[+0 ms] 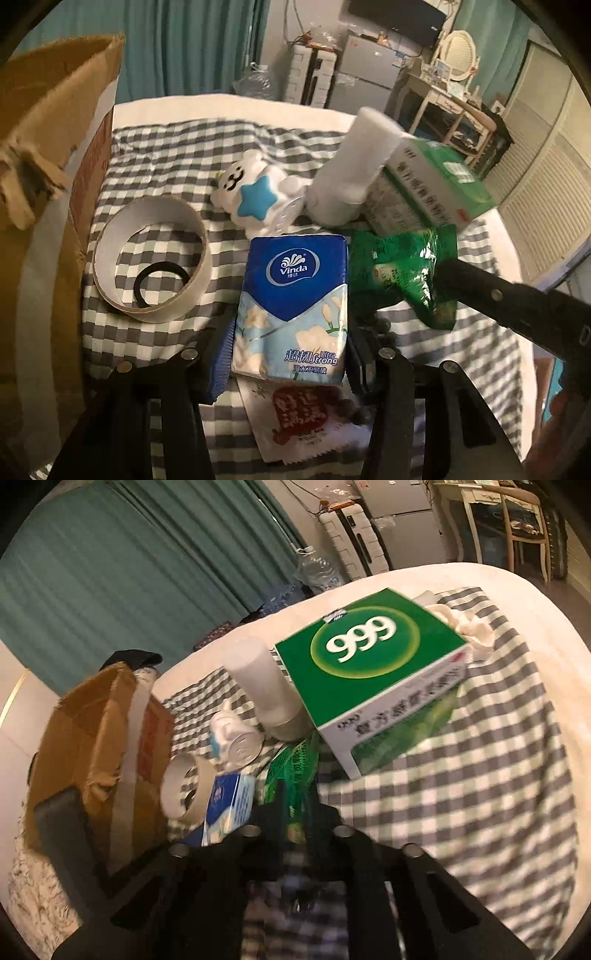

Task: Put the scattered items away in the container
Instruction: 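Grasp the green packet with the right tool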

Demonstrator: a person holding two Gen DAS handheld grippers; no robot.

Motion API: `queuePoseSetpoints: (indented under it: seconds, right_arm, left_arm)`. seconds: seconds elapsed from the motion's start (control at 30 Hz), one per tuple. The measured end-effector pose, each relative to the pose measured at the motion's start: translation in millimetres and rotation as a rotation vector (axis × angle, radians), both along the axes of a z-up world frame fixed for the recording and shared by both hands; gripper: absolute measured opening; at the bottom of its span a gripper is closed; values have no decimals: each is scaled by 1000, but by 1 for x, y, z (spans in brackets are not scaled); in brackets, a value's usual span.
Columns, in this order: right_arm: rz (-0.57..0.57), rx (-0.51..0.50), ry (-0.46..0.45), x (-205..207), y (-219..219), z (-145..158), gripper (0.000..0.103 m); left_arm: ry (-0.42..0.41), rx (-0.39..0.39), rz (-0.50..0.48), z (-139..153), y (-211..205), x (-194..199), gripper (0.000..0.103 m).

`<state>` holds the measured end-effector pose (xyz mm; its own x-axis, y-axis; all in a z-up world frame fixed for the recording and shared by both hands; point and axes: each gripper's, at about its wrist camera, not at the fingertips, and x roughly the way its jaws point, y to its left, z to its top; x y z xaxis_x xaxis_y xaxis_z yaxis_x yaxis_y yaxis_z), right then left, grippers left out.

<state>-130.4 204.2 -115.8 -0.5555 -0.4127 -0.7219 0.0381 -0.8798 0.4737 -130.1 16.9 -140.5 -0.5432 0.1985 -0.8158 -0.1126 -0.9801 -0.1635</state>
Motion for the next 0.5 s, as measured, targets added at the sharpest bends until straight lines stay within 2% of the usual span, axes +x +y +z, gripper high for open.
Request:
queuePoseSetpoints:
  seconds: [0.17, 0.27, 0.3, 0.33, 0.4, 0.5]
  right_arm:
    - [-10, 77, 49, 33, 13, 32, 6]
    - [-8, 90, 49, 47, 20, 47, 6]
    - [-6, 95, 39, 52, 22, 50, 10]
    - [-9, 99, 29, 54, 25, 51, 19]
    - [-42, 83, 10, 56, 30, 47, 101]
    - [-122, 25, 39, 55, 35, 36, 103]
  left_arm:
    - [21, 32, -7, 20, -4, 17, 52]
    - [22, 10, -4, 30, -7, 25, 52]
    - [22, 1, -2, 33, -8, 28, 52]
    - [25, -7, 1, 35, -10, 32, 52]
    - [33, -23, 7, 39, -12, 36, 52]
    - [33, -49, 14, 37, -11, 40, 52]
